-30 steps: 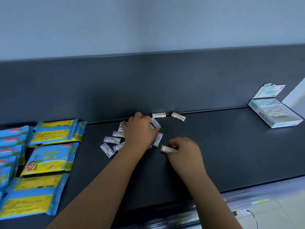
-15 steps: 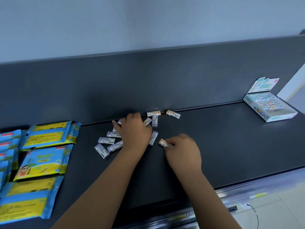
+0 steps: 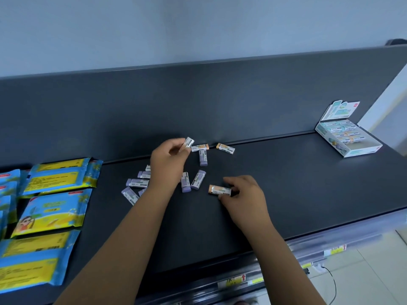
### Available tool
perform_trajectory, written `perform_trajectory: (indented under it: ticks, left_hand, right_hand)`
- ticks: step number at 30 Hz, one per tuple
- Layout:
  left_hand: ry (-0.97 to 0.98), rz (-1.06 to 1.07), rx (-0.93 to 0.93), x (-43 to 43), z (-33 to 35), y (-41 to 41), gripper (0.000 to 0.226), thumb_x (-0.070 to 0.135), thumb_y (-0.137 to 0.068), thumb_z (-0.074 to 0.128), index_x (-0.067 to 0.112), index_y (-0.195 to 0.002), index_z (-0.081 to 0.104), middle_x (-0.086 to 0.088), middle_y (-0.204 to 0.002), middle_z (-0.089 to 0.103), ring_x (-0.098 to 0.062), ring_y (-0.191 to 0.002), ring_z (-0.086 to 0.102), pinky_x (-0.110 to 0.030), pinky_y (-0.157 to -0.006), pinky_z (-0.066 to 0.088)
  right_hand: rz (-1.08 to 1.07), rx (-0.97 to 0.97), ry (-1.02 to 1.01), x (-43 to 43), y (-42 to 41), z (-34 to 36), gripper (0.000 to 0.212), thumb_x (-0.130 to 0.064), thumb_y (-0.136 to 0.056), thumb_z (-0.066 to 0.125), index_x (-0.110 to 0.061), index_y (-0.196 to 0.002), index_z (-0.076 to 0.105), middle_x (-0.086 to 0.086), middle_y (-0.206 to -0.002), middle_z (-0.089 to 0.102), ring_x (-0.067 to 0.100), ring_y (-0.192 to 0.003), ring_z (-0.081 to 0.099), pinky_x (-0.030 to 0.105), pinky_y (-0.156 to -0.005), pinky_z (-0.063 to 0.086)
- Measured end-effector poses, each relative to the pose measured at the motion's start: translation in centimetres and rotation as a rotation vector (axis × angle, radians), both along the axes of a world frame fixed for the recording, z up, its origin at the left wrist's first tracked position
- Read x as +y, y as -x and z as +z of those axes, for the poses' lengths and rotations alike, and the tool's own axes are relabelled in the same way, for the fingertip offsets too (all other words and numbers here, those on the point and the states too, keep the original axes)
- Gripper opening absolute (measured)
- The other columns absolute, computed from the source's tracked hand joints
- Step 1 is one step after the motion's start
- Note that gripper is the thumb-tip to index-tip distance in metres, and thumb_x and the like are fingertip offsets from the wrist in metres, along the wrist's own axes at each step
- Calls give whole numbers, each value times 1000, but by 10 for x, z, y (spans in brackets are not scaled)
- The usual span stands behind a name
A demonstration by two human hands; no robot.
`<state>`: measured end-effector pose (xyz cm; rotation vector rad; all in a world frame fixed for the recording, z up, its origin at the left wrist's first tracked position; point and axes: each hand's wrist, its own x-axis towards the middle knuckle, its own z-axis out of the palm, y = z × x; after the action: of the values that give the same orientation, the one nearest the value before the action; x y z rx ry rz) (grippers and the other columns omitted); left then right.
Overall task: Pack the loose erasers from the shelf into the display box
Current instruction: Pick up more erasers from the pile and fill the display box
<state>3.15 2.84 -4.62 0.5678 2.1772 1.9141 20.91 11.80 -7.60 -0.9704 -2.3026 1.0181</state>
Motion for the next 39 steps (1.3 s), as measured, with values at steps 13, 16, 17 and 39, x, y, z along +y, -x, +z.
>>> perform_trajectory:
  ticks: [13, 16, 17, 39]
  left_hand:
    - [389, -372, 557, -76, 0, -29, 31, 9, -90, 69, 29, -113, 72, 16, -103, 67, -11, -106, 57, -25, -91, 48]
    - [404, -303, 688, -77, -2, -35, 32, 9, -88, 72, 26, -116, 73, 19, -105, 68, -12, -106, 56, -14, -94, 37]
    - [391, -279, 697, -76, -2, -38, 33, 9, -88, 72, 26, -117, 73, 20, -104, 67, -12, -105, 56, -14, -94, 37]
    - [490, 0, 661, 82, 10, -167, 32, 17, -81, 81, 29, -111, 76, 25, -106, 69, -9, -96, 50, -7, -82, 38]
  right_hand:
    - [60, -29, -56, -4, 6, -3, 24, -10, -87, 69, -22, -105, 77, -2, -114, 52, 15, -109, 51, 18, -91, 36]
    - [66, 15, -66, -7, 2, -5, 22, -11, -89, 69, -23, -107, 76, -5, -112, 50, 14, -108, 50, 19, -90, 38]
    - [76, 31, -69, -8, 1, -5, 22, -12, -89, 69, -23, -107, 75, -5, -111, 50, 13, -107, 51, 20, -90, 40]
    - [249, 183, -217, 174, -111, 24, 32, -7, -85, 70, -21, -113, 73, -8, -105, 63, 15, -100, 60, 32, -88, 51]
